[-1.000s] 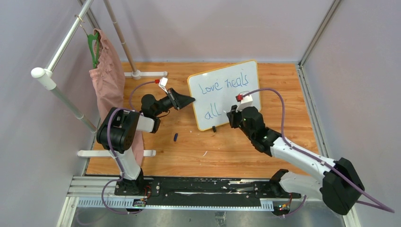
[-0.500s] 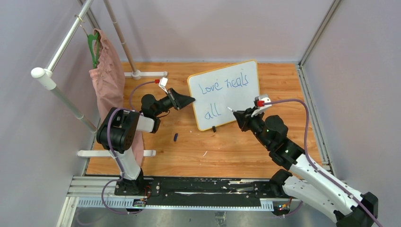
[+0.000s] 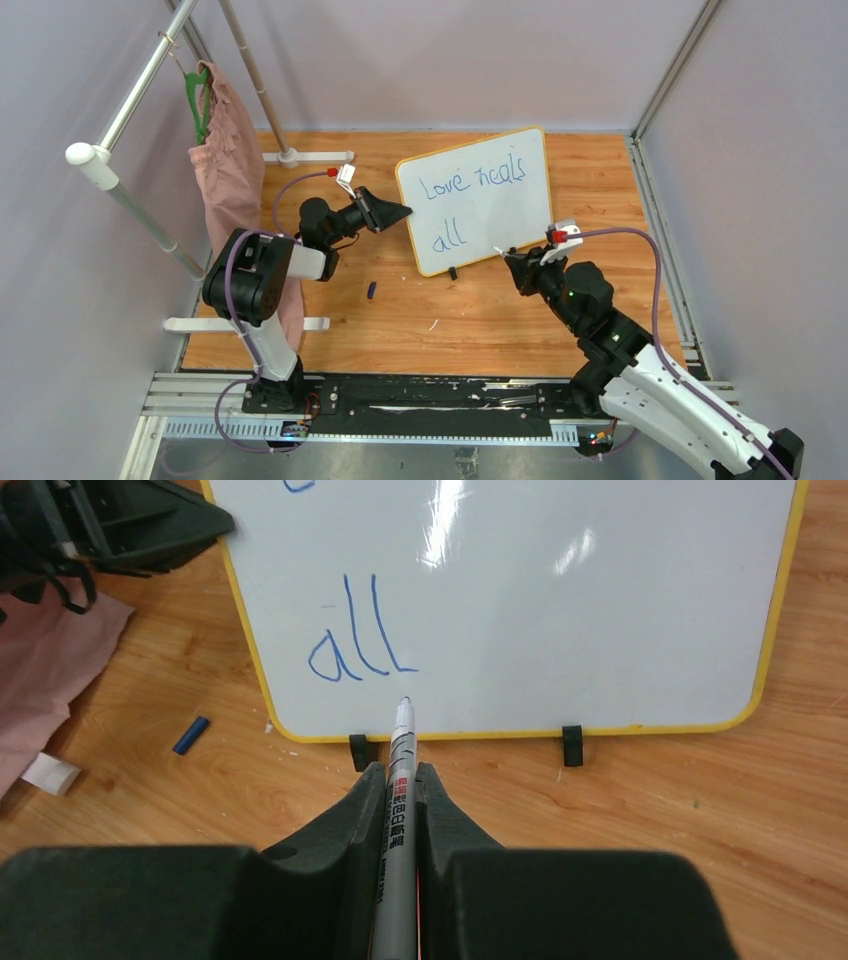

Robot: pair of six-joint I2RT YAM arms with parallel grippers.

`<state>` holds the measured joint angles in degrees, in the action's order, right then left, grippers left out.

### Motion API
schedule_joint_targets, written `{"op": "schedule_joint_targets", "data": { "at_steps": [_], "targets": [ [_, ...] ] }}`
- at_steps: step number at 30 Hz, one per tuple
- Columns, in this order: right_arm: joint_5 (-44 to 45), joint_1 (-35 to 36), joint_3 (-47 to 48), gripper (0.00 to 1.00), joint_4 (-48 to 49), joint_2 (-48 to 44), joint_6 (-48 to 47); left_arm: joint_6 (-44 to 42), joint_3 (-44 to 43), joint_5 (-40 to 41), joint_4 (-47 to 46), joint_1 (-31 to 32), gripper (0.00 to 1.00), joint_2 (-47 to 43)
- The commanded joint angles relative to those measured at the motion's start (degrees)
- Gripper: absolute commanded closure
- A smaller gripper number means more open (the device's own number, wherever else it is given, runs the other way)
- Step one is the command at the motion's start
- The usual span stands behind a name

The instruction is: Write a sentence on the whiteboard

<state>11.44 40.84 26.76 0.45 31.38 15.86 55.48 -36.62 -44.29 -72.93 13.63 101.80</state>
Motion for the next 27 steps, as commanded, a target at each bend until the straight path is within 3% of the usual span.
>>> {"op": "schedule_joint_targets", "data": {
  "at_steps": [1,13,27],
  "targets": [
    [3.99,-0.53,-1.84,1.0,4.46,3.86,2.22,-0.81,0.53,0.36,2.19,0.43,0.92,-1.45],
    [4.43,-0.56,-0.8,1.0,17.6,18.91,3.46,-1.2,0.87,1.31,3.03,0.42,0.91,-1.9],
    [4.1,-0.59,1.98,1.0,22.14,27.14,3.54,-1.04,0.9,1.49,2.65,0.43,0.92,-1.3]
  ]
}}
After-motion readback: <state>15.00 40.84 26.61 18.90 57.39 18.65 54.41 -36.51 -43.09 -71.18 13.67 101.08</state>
